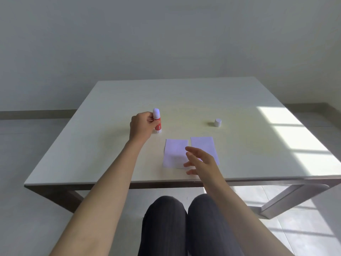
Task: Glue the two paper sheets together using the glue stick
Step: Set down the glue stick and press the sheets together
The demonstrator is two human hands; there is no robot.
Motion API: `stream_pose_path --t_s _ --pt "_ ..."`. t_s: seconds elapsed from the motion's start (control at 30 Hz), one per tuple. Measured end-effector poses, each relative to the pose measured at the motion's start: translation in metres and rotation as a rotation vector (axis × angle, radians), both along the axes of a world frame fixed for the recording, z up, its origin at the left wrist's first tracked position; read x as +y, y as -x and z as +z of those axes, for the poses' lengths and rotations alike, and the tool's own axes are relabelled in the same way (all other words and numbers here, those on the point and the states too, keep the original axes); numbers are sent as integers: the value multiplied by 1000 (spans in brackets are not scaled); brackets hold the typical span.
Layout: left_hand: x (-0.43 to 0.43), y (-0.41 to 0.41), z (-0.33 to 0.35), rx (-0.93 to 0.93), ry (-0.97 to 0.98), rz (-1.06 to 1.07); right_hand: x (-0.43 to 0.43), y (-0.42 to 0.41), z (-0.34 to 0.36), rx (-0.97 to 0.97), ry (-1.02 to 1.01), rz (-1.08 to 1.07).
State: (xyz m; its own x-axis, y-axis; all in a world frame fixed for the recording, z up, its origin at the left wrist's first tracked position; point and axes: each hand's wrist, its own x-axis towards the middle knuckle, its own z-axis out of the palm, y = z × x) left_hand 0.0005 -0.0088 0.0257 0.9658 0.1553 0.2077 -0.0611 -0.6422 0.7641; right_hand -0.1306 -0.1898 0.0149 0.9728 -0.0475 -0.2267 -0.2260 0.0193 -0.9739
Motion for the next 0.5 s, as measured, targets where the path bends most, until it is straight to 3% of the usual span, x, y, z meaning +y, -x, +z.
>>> stream_pose_path --t_s 0.13,0.33,0.4,0.5 --pt "3 -2 -7 -1 -6 24 5 1 -12 -184 386 52" --pt "7 -2 -9 22 -24 -28 22 13 -31 -509 1259 362" --pt "9 -2 -12 58 -1 -46 25 17 -30 -573 1409 392" --pt "13 1 -15 143 -54 -74 28 21 -36 -800 1477 297"
